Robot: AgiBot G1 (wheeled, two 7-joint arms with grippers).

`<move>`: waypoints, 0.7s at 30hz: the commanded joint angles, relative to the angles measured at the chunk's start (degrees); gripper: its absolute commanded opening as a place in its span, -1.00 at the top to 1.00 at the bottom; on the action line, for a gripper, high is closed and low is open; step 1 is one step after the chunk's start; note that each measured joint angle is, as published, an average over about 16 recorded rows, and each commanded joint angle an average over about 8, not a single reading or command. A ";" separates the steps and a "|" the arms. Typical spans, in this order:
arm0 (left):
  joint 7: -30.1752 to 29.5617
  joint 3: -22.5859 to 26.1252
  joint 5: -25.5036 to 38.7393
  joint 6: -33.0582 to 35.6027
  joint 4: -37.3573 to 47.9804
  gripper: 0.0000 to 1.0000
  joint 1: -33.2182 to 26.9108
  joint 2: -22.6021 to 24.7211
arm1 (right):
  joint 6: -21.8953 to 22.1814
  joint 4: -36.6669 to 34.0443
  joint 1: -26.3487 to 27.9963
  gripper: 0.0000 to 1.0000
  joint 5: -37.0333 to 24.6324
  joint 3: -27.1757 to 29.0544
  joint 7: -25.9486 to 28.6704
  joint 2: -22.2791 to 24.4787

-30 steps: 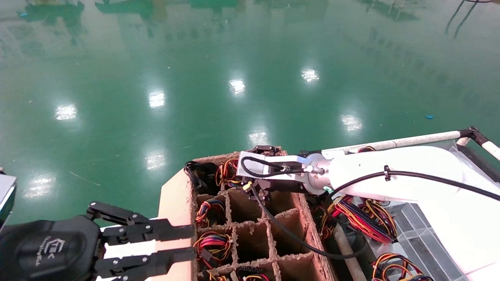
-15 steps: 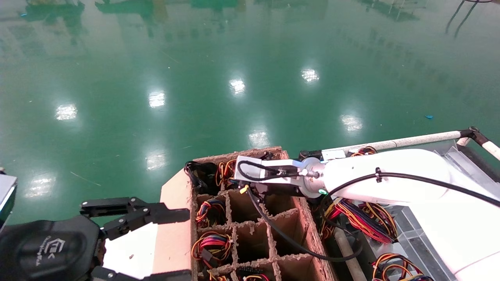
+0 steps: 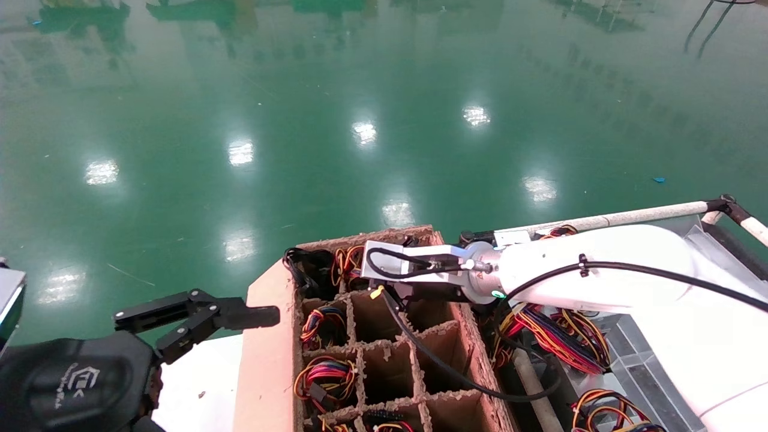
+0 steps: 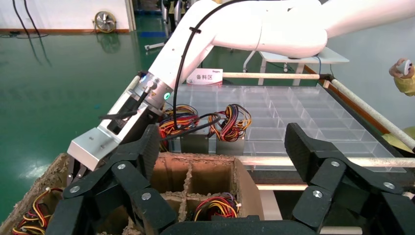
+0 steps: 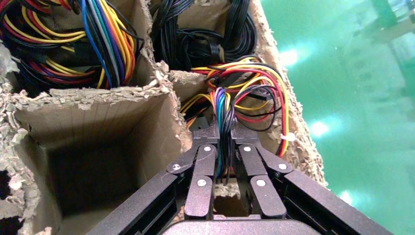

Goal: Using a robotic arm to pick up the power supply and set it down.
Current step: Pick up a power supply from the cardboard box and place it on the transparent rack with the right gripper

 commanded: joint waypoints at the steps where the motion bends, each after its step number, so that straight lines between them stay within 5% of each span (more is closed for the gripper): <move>1: 0.00 0.00 0.00 0.00 0.00 -1.00 0.00 0.00 | -0.17 0.18 0.12 1.00 0.17 0.10 -0.03 0.16; 21: 0.02 0.04 -0.03 -0.02 0.00 -1.00 -0.01 -0.02 | -3.01 16.95 0.42 1.00 4.56 4.75 7.58 10.11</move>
